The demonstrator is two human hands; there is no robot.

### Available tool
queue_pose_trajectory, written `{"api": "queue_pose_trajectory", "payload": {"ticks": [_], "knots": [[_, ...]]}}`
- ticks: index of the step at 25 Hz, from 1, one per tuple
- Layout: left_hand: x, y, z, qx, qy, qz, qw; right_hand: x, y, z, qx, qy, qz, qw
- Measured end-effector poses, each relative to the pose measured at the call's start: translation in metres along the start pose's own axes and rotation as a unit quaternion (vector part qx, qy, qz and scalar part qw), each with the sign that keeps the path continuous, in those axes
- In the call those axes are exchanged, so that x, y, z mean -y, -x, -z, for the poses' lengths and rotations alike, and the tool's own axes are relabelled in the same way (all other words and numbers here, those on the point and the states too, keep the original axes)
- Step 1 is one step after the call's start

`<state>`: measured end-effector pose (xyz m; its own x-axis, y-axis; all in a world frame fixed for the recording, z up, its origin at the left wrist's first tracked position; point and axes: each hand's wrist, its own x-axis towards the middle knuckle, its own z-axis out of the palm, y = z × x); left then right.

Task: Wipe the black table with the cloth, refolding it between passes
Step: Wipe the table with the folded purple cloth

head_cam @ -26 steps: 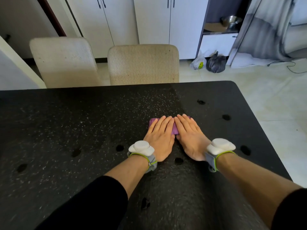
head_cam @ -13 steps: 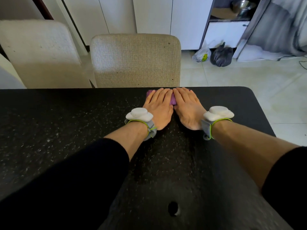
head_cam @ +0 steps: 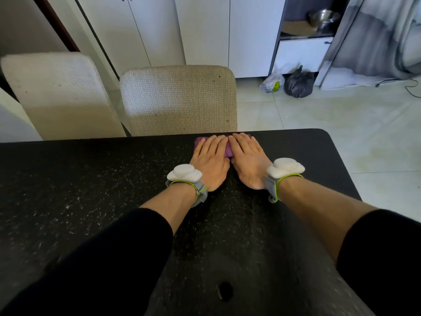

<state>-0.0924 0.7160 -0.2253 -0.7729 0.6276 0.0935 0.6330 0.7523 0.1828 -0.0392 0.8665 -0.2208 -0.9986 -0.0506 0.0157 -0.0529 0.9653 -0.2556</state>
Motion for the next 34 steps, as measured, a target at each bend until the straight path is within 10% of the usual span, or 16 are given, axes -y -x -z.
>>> {"api": "queue_pose_trajectory", "payload": {"ticks": [17,34], "knots": [[-0.094,0.182,0.005,0.026,-0.010,-0.083,0.996,0.049,0.219,0.001,0.030,0.032,-0.036,0.998],[-0.060,0.018,-0.020,-0.012,-0.044,-0.114,0.992,-0.060,0.077,0.009,-0.018,0.043,0.029,0.999]]}}
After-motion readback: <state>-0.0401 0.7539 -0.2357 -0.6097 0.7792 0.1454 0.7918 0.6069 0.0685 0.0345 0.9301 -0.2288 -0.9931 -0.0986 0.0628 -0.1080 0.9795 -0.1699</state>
